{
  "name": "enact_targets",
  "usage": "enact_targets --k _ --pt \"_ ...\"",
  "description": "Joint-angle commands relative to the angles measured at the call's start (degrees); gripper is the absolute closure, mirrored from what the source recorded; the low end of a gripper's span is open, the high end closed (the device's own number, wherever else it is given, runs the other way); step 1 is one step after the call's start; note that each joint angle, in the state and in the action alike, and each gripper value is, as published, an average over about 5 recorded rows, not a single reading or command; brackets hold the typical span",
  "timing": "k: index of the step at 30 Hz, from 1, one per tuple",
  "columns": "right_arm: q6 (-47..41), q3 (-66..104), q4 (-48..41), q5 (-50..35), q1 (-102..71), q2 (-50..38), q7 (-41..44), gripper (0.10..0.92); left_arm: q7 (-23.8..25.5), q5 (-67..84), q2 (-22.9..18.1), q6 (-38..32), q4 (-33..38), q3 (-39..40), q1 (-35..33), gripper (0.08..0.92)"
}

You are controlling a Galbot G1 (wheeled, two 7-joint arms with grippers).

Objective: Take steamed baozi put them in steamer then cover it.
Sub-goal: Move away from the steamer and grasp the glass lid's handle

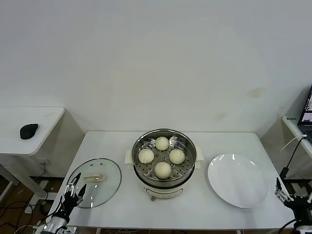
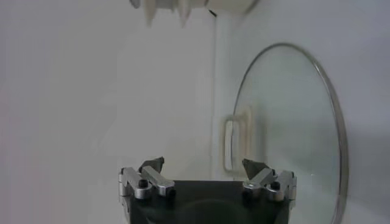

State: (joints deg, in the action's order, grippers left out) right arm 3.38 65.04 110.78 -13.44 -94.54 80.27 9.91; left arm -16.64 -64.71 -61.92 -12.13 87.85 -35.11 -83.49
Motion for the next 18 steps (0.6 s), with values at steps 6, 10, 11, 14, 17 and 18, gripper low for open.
enact_targets --k 6,10,11,14,17,18 --pt "-0.1 1.4 -0.7 1.1 -0.8 1.7 0.1 0.203 1.5 -1.4 1.0 0.8 -7.6 5.6 11.3 0.177" --pt "-0.1 1.4 -0.9 1.1 -0.8 1.8 0.2 0.203 1.5 -1.7 0.6 0.8 -9.7 6.2 13.0 0.177" --pt "0.0 1.4 -1.0 1.2 -0.8 1.8 0.2 0.203 1.5 -1.7 0.5 0.8 -10.2 6.3 13.4 0.177" --pt "0.0 1.1 -1.2 1.5 -0.7 1.9 0.2 0.203 1.4 -1.7 0.2 0.7 -11.8 6.5 14.5 0.177" --pt "0.1 0.8 -1.5 1.7 -0.7 2.0 0.2 0.203 1.3 -1.5 0.1 0.7 -12.8 6.5 15.3 0.177" --pt "0.2 0.7 -1.5 1.7 -0.7 2.0 0.3 0.203 1.3 -1.4 0.1 0.6 -13.0 6.5 15.4 0.177"
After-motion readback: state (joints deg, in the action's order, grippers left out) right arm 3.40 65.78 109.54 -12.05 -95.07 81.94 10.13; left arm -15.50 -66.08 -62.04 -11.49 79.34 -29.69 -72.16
